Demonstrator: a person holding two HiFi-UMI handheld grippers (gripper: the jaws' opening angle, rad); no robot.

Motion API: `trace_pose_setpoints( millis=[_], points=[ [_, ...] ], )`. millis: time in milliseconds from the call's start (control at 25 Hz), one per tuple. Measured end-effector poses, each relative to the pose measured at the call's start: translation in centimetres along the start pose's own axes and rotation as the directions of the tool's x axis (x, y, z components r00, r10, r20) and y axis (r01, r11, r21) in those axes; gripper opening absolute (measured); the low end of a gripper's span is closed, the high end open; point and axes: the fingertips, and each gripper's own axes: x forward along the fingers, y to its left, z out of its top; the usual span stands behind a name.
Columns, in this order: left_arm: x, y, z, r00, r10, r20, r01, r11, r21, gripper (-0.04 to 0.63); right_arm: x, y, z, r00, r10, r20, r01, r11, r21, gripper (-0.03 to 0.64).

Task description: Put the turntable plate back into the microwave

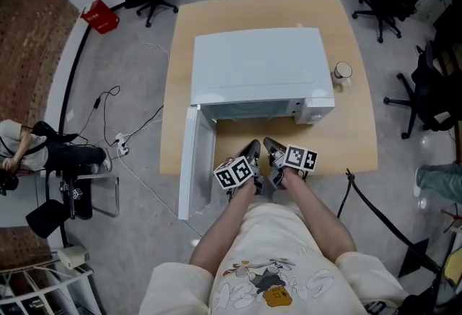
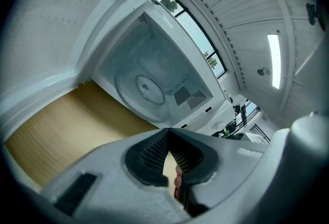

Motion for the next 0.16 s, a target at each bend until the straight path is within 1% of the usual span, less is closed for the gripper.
trace_pose_setpoints(
  millis=[160],
  points=[
    [-0.32,0.47,-0.57,1.0,0.02,-0.012,-0.02,1.0,0.001,-0.003,-0.11,0.03,-0.59,1.0,-0.001,-0.008,0.001,1.0,-0.009,0.008]
  ],
)
